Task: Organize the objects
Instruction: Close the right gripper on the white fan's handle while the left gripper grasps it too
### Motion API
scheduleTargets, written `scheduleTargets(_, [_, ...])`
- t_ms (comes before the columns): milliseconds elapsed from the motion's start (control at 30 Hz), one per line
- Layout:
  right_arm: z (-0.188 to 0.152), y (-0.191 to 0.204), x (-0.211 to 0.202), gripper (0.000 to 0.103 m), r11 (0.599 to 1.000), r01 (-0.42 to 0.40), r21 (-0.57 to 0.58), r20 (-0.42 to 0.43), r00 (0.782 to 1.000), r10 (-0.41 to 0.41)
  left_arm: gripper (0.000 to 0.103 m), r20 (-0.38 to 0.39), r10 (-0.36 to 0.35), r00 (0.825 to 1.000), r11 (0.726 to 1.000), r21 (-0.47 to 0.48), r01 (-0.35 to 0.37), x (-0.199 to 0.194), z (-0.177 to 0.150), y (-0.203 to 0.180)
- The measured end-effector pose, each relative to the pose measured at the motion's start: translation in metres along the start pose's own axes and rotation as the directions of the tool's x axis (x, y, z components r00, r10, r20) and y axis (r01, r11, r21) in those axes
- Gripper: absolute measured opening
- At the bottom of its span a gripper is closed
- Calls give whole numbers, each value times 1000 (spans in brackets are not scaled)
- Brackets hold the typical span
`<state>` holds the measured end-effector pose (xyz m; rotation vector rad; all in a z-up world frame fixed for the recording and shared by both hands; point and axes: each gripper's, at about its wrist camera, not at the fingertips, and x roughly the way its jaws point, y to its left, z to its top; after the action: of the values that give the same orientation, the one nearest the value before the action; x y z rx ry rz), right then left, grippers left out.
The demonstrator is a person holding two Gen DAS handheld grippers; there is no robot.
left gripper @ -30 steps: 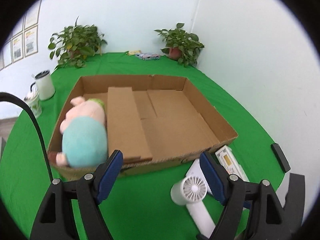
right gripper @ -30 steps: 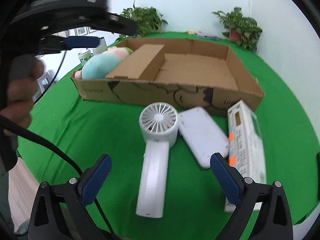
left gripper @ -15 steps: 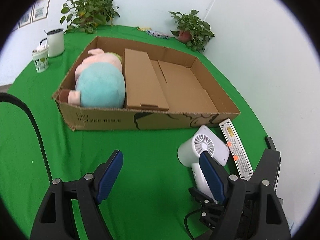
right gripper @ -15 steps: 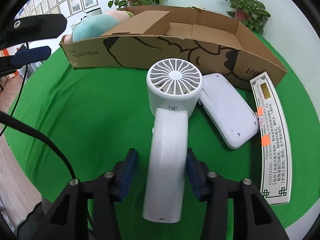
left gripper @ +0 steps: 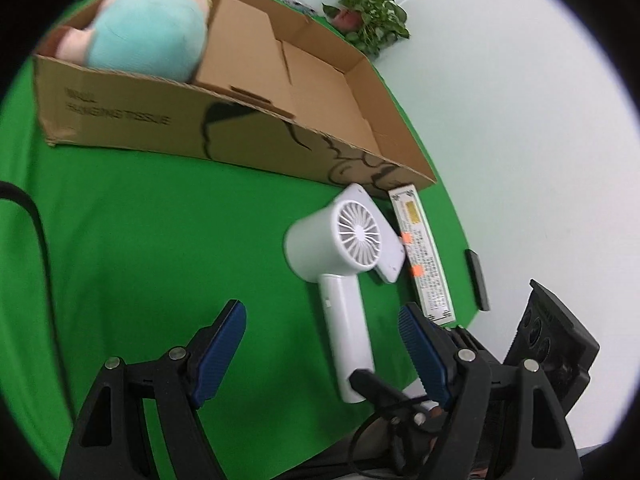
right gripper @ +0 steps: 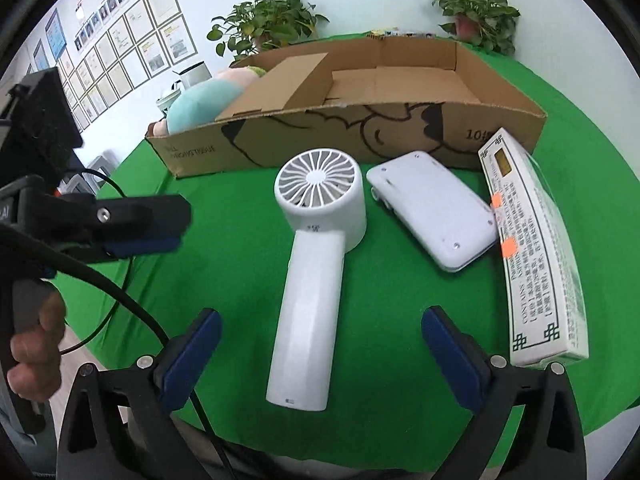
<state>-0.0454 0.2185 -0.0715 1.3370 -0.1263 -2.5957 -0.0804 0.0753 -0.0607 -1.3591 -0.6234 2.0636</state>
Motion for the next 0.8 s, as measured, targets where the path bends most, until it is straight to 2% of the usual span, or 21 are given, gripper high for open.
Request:
scheduleTargets(67, [1,4,3,97,1000,-2,-25,-4,1000,1,78,-26,-43,999,999,-2,43,11,2,-2])
scheduleTargets(200, [6,10,8,70,997,26,-76,-21,999,-27,78,-63,-85,994,996,-11,85,31,9,-2])
scheduleTargets(267, [5,10,8,66,997,32,-77,-24,999,-34,77,-77,-107,991,994,-20,106,39,11,0])
scheduleTargets(300, [4,8,10,55,996,43,-78,-28,999,-45,77,-84,-112,990,994,-21,111,42,11,0])
scheduleTargets(333, [4,8,12,50,996,43,-84,-35,998,-46,77,-92,-113,989,994,-20,112,46,10,0])
scheduleTargets(367, [1,8,13,39,995,39,-91,-48,998,-44,77,-104,-113,988,994,-18,112,50,9,-1])
scheduleTargets(400, [-3,9,14,32,993,58,-102,-56,996,-64,77,-113,-112,987,994,-16,111,51,8,-1])
scheduleTargets(433, [-6,10,15,32,992,72,-108,-57,995,-78,77,-121,-115,986,993,-13,114,53,5,-2])
scheduleTargets(633, [-15,16,12,33,994,34,-104,-86,995,-43,76,-129,-144,981,990,-17,143,64,-7,-8])
scheduleTargets(700, [-14,19,13,32,993,27,-112,-96,995,-38,67,-129,-145,981,989,-30,143,67,-6,-7])
scheduleTargets(800, [-11,25,13,32,992,29,-126,-104,994,-42,64,-127,-138,982,990,-47,133,68,-6,-7])
